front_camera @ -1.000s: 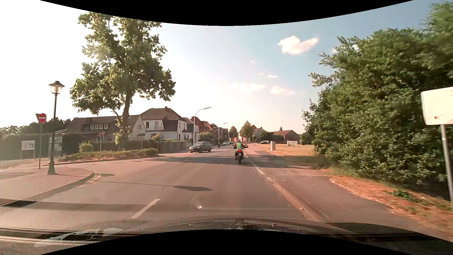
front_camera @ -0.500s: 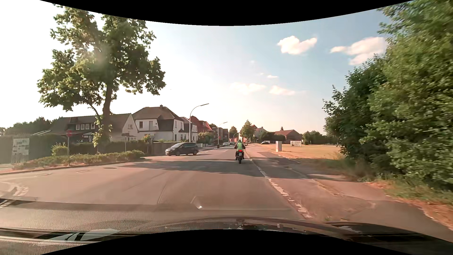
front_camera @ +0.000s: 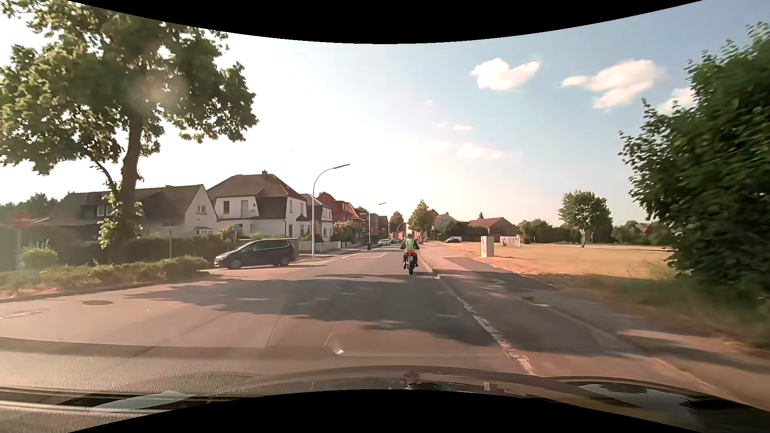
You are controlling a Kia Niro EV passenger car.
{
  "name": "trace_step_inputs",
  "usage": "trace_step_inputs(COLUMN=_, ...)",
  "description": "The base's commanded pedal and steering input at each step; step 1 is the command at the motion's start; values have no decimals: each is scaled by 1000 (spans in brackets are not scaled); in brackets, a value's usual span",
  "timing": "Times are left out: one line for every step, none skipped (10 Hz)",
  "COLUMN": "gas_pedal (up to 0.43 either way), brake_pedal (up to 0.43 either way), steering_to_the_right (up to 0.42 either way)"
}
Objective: Follow the waypoints while adhering to traffic rules and regulations
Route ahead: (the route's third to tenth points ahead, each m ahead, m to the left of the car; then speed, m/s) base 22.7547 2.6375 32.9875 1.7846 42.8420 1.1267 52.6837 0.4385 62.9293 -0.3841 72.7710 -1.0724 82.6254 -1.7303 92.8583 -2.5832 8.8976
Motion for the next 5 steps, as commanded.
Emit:
trace_step_inputs(gas_pedal=169, brake_pedal=0, steering_to_the_right=0)
trace_step_inputs(gas_pedal=169, brake_pedal=0, steering_to_the_right=1)
trace_step_inputs(gas_pedal=169, brake_pedal=0, steering_to_the_right=1)
trace_step_inputs(gas_pedal=157, brake_pedal=0, steering_to_the_right=2)
trace_step_inputs(gas_pedal=157, brake_pedal=0, steering_to_the_right=1)
